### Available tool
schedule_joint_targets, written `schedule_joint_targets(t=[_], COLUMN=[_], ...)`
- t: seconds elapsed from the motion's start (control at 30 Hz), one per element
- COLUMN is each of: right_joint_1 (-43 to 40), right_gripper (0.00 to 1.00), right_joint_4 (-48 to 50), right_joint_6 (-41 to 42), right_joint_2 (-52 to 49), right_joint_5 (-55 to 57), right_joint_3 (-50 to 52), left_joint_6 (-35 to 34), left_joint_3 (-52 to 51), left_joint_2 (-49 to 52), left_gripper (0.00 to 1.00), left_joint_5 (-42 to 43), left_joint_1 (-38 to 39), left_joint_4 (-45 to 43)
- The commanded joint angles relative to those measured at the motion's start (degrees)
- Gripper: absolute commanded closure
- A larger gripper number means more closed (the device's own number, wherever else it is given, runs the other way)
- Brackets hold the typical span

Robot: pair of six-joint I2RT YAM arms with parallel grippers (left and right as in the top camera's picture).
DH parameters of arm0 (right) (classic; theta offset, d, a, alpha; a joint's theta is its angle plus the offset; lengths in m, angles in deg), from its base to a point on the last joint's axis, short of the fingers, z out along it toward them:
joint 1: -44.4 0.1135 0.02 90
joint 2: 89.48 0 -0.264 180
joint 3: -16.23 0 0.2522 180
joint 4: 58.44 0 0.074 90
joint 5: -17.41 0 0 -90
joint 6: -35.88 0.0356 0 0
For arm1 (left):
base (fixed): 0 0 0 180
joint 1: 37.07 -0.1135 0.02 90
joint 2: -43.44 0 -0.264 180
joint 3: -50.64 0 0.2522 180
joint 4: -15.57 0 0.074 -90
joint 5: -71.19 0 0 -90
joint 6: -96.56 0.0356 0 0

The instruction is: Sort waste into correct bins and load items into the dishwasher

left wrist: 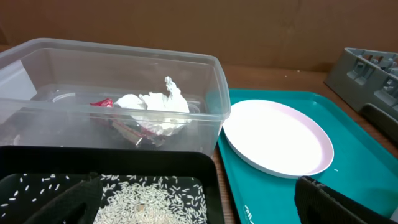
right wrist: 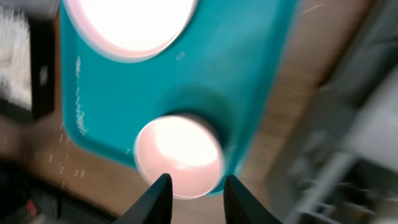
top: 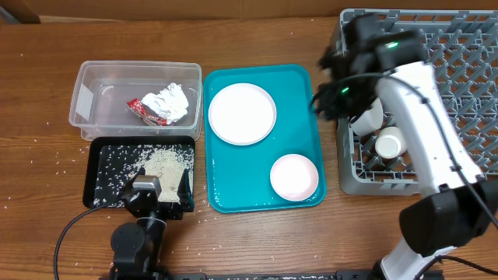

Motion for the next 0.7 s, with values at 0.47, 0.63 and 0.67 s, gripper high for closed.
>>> schedule_joint_targets(t=[0.47, 0.63, 0.67], right_joint_1=[9.20, 9.20, 9.20], right_gripper=[0.70, 0.89, 0.96], right_joint_4=[22.43, 23.17, 23.17], right_joint_6=[10.21, 10.23, 10.40], right_joint_2=[-0.02, -0.02, 0.02], right_joint_5=[12.31, 9.97, 10.01], right_joint_3=[33.09, 34.84, 34.60], left_joint_6=[-0.79, -0.79, -0.79], left_joint_3=[-0.31, -0.31, -0.31], left_joint_2=[-0.66, -0.66, -0.66], left_gripper=[0.00, 0.00, 0.00], left_joint_5=[0.37, 0.37, 0.37], left_joint_1=[-0.57, -0.57, -0.57], left_joint_4=[-0.20, -0.20, -0.20])
